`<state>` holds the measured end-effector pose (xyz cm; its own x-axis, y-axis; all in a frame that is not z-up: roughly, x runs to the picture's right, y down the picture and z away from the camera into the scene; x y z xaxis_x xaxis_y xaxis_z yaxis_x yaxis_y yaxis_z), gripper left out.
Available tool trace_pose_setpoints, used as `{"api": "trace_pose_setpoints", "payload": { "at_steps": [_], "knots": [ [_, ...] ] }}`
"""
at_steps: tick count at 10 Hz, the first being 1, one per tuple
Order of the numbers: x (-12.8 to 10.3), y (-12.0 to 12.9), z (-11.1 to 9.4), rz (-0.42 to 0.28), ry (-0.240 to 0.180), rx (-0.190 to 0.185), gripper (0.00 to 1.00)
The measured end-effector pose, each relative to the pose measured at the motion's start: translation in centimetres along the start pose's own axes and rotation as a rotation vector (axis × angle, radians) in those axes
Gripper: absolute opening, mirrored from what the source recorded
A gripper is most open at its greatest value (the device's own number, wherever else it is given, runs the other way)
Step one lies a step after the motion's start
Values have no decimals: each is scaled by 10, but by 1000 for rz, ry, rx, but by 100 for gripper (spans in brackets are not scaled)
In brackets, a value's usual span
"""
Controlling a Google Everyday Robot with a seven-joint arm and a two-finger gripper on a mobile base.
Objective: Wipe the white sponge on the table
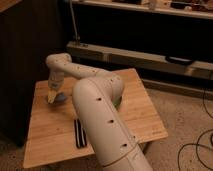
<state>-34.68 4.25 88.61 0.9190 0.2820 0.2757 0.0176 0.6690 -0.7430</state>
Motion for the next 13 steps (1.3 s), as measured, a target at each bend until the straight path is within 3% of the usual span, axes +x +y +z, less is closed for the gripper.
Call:
{"api": "trace_pose_setpoints", "payload": {
  "at_steps": [3, 8, 10, 12, 13],
  "knots": [
    [-8, 38, 9, -45, -33, -48, 20],
    [25, 92, 14, -37, -43, -133, 20],
    [47, 96, 8, -8, -27, -135, 20],
    [66, 91, -4, 22, -6, -113, 20],
    [93, 84, -15, 65, 19, -92, 20]
  ]
}}
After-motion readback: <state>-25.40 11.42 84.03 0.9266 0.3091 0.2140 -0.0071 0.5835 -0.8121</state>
